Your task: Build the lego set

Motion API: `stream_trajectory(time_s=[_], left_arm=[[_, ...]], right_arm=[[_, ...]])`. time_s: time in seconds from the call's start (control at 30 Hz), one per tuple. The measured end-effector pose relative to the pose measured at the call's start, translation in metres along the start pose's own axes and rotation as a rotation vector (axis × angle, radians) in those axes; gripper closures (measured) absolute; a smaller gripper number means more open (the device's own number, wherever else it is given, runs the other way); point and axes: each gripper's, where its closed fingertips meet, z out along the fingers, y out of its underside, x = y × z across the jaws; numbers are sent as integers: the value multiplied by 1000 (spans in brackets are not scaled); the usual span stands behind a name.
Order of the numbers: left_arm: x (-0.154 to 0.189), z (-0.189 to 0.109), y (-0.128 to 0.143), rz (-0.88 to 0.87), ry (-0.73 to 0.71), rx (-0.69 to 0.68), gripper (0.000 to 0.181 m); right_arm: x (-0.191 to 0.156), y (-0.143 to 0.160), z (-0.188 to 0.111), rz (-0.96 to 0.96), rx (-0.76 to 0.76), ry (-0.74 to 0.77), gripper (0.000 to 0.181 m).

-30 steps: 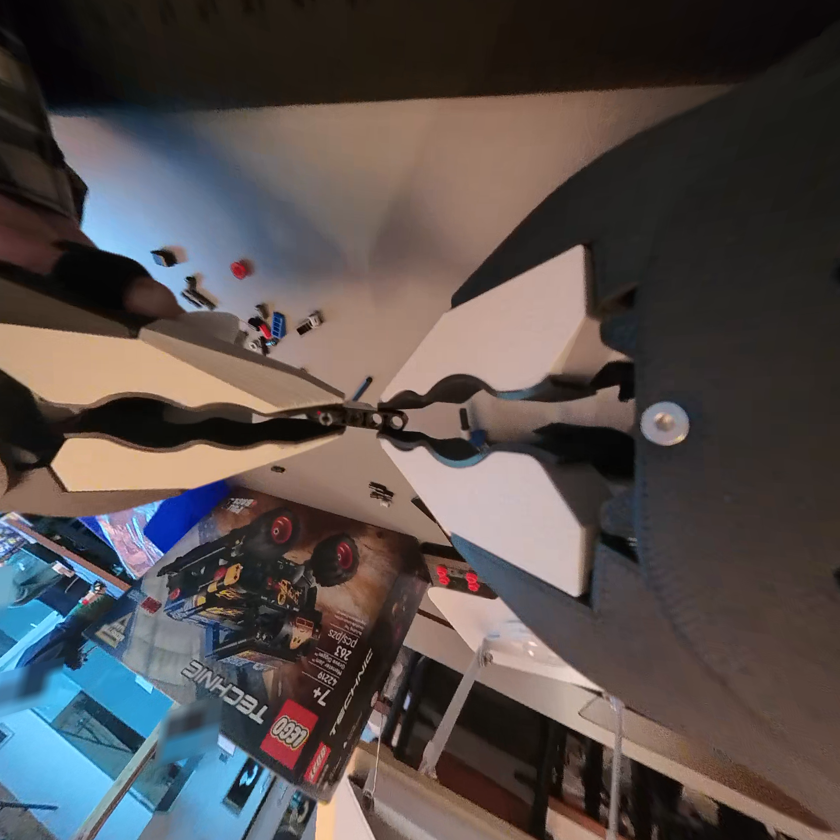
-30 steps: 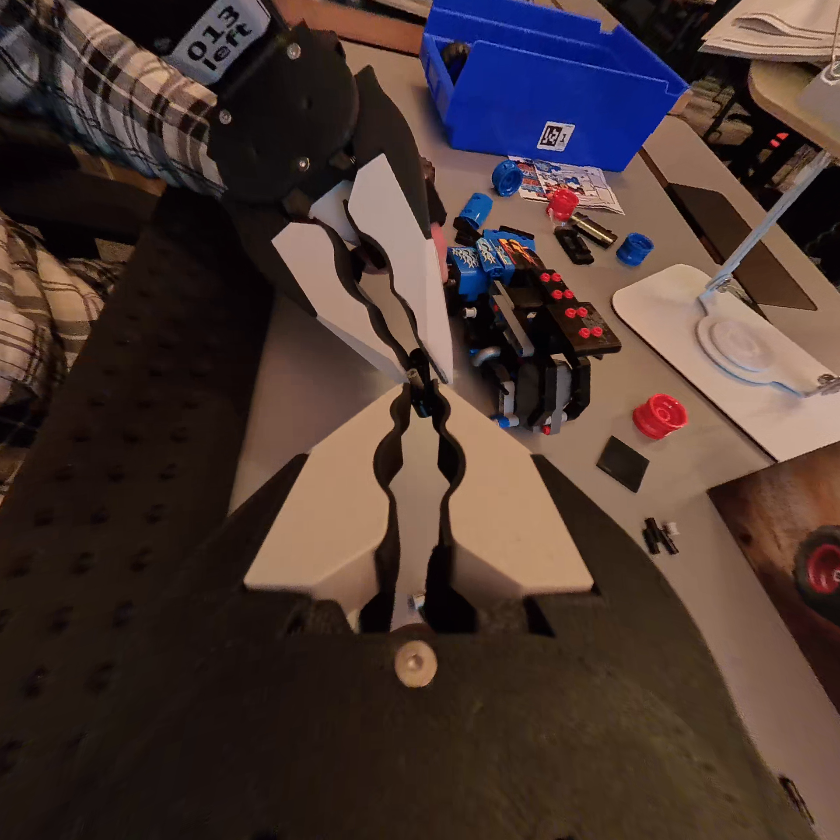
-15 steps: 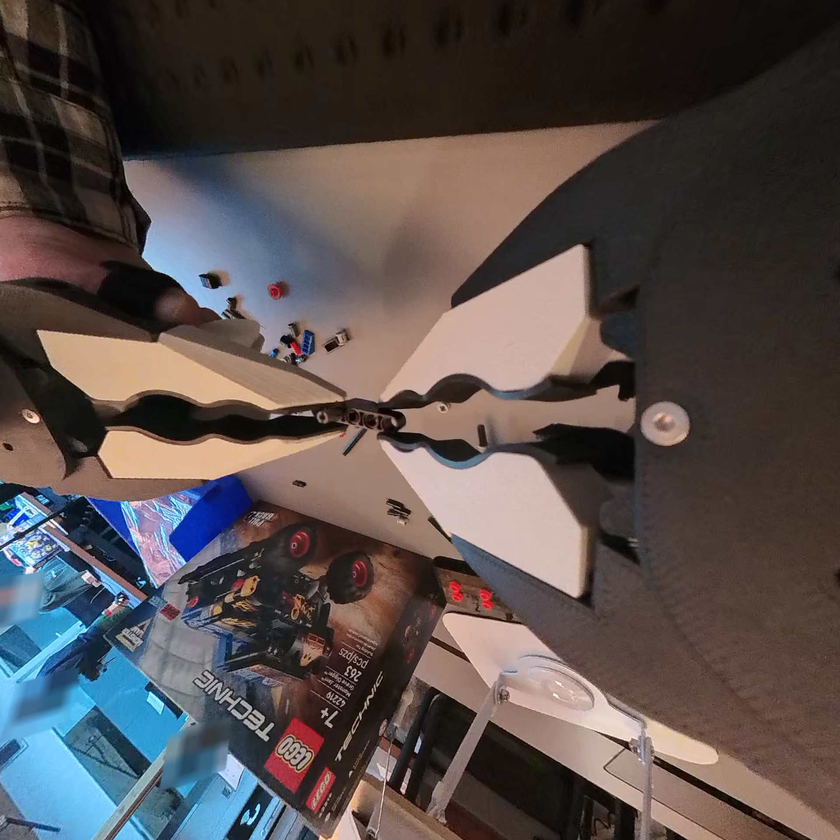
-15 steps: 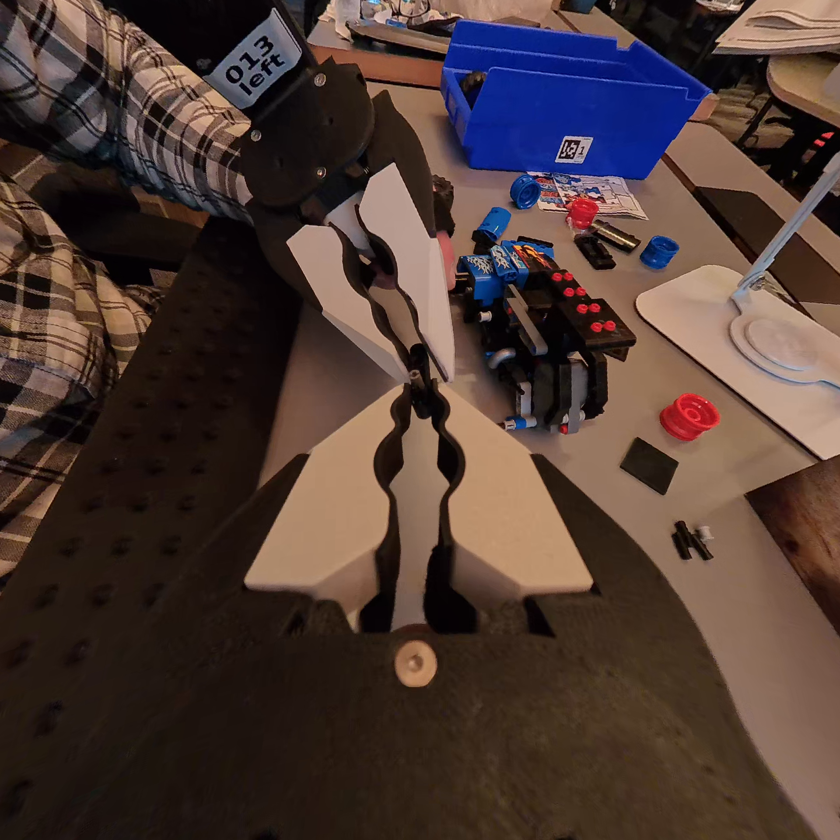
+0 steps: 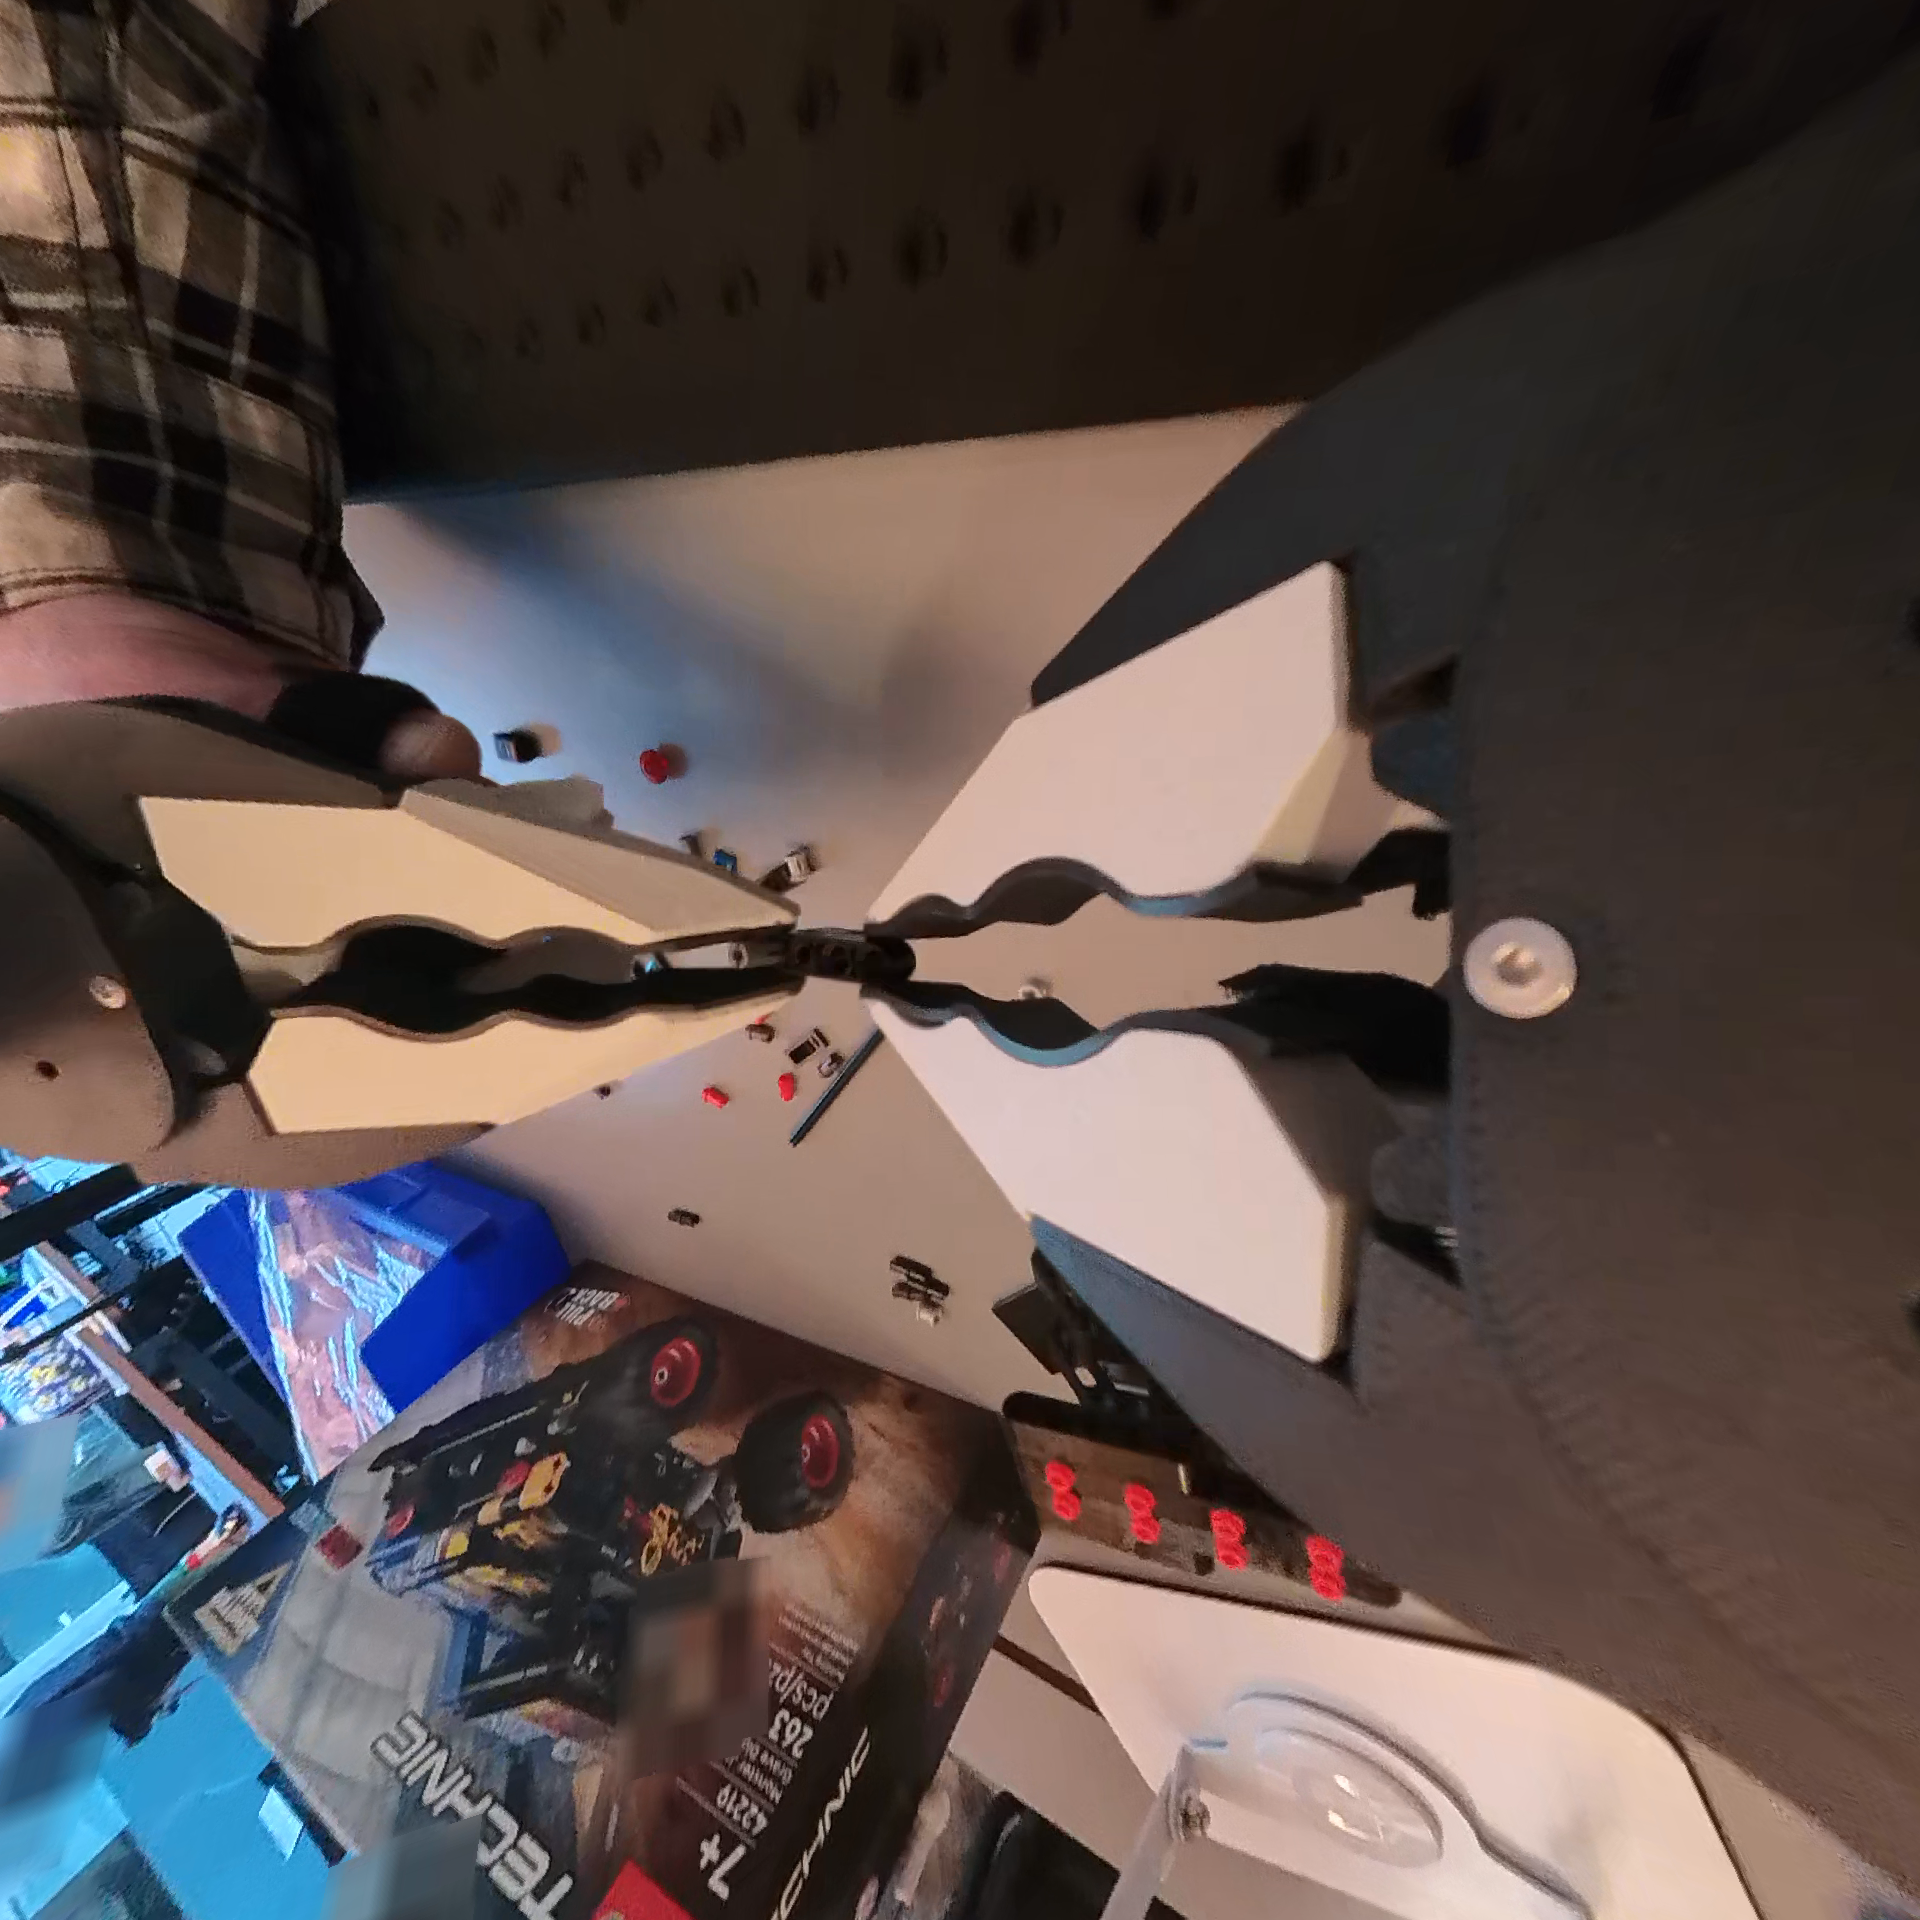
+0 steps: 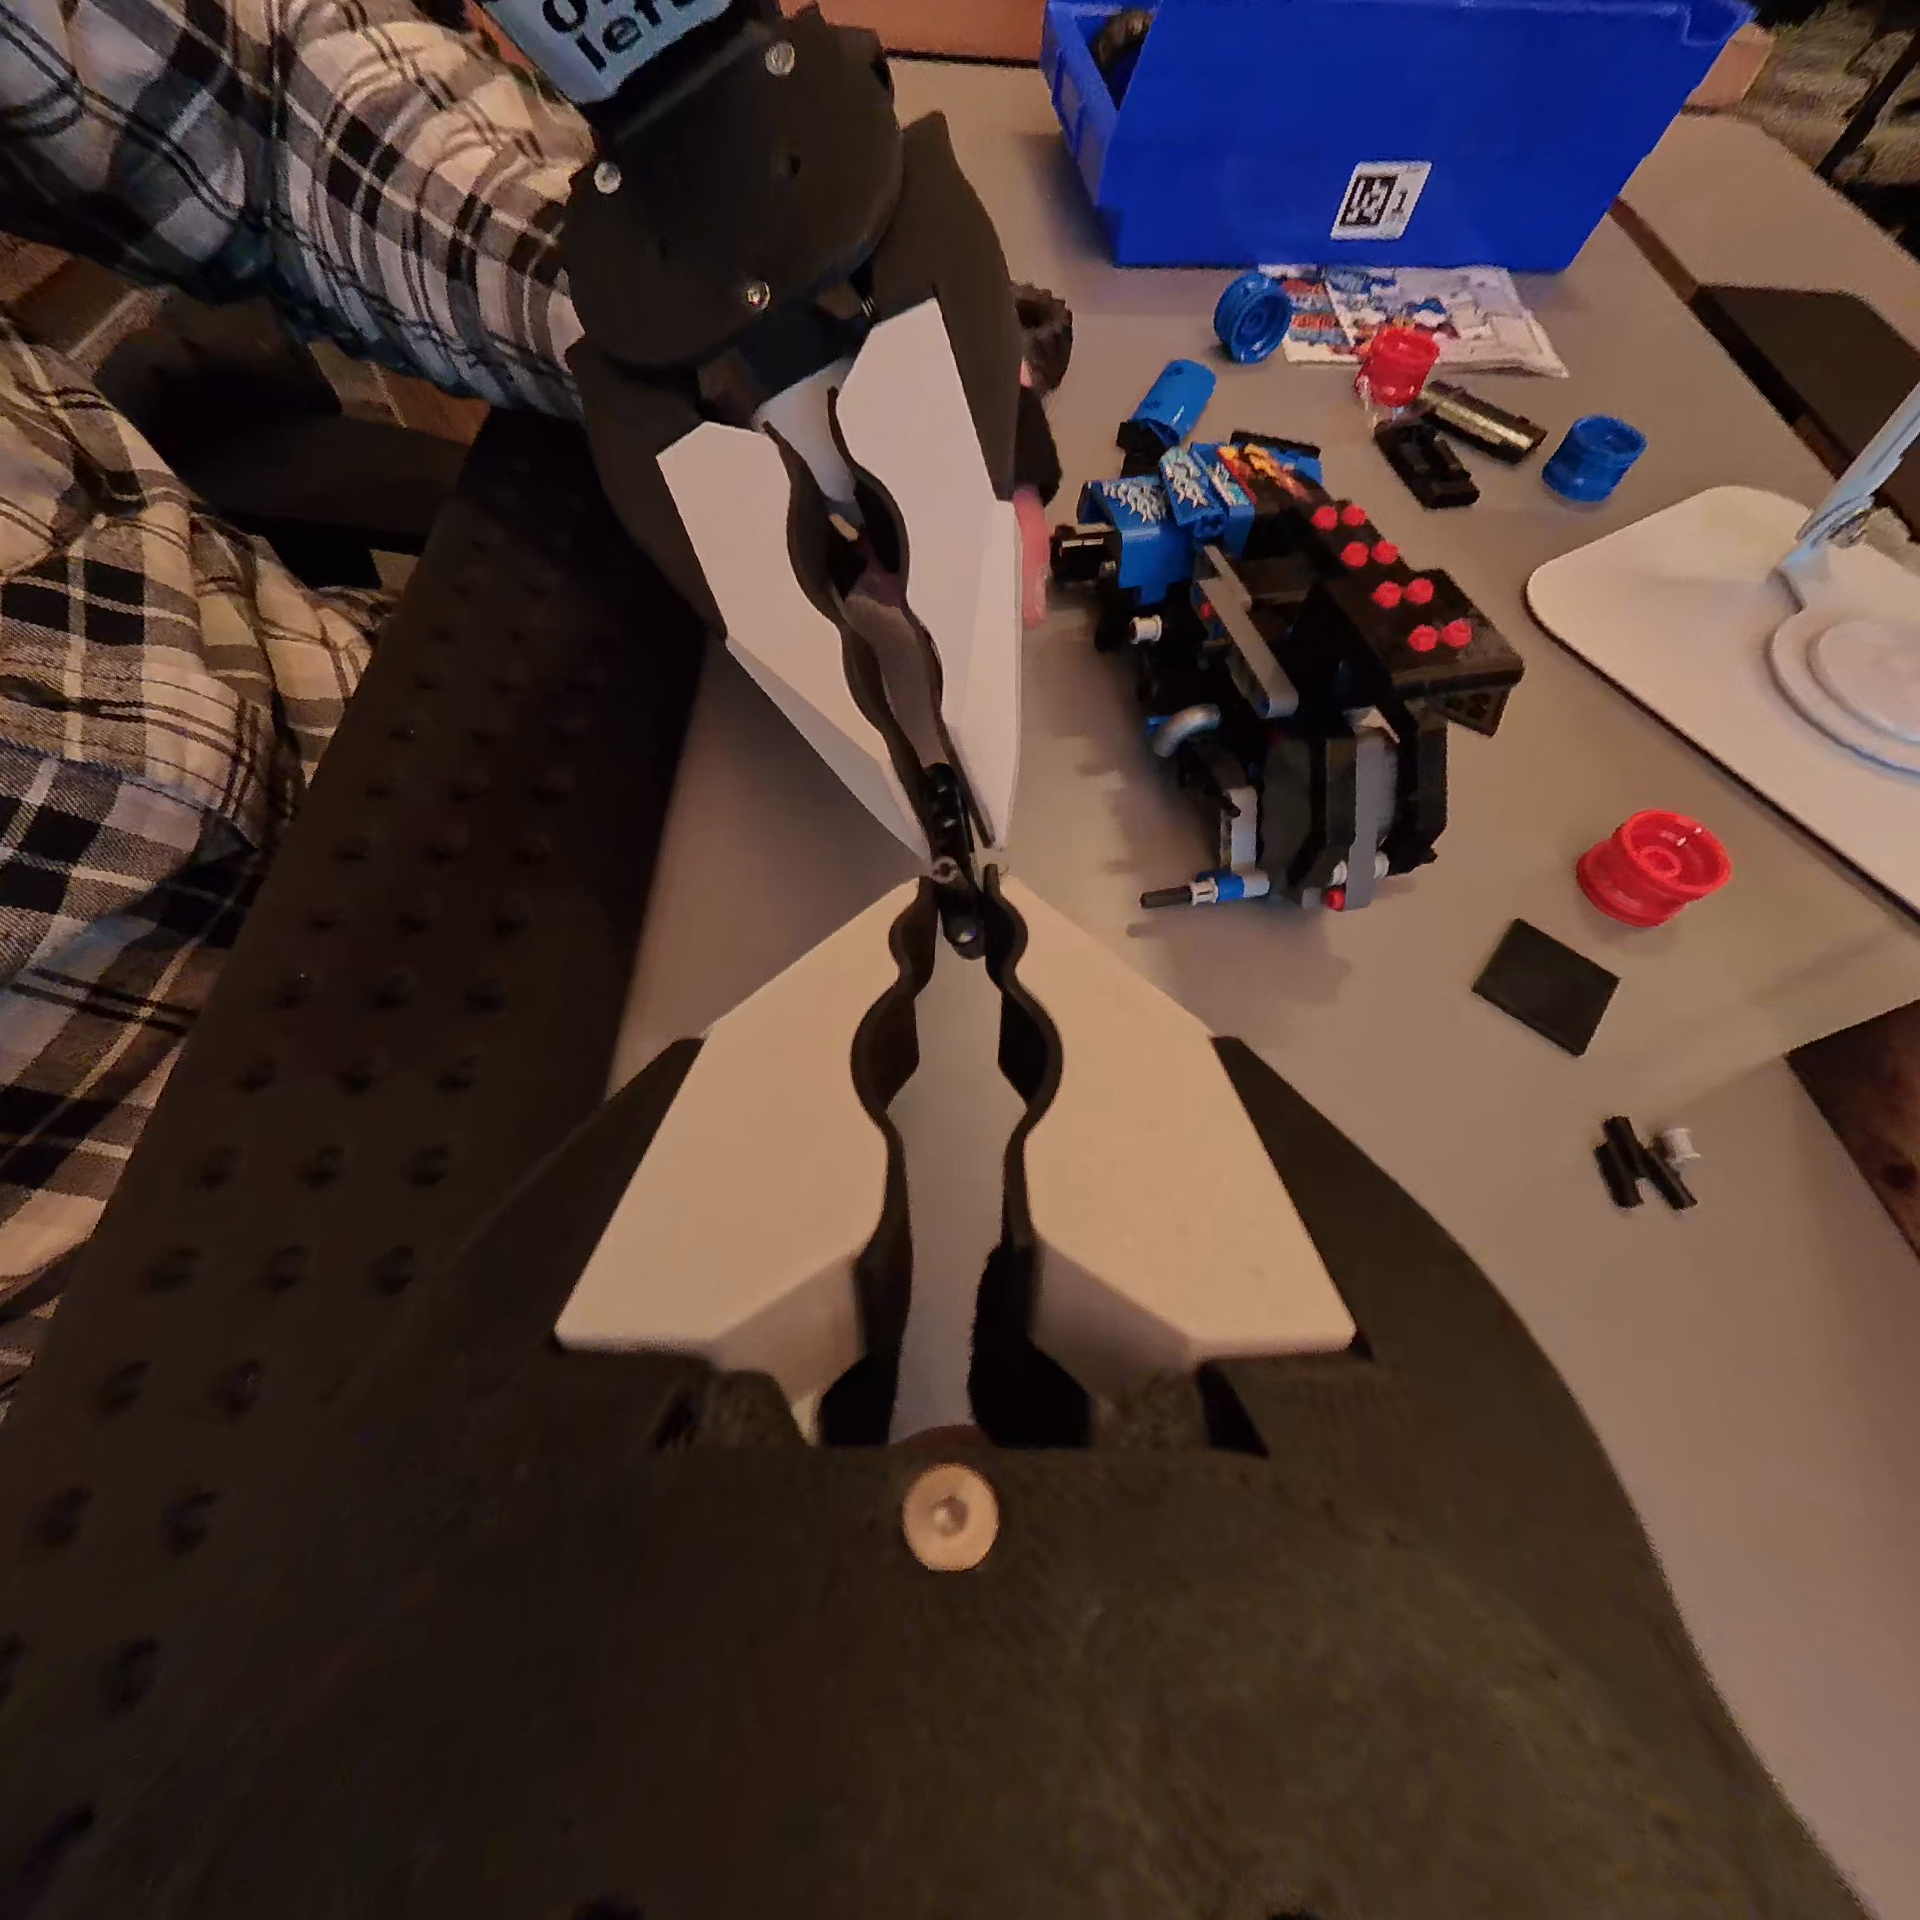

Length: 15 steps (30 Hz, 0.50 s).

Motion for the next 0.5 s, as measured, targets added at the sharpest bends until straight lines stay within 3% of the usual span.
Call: stream_trajectory(time_s=[0.5], left_arm=[[11, 16, 17, -97, 106, -72, 176]], right_arm=[[3, 24, 5, -66, -143, 47, 176]])
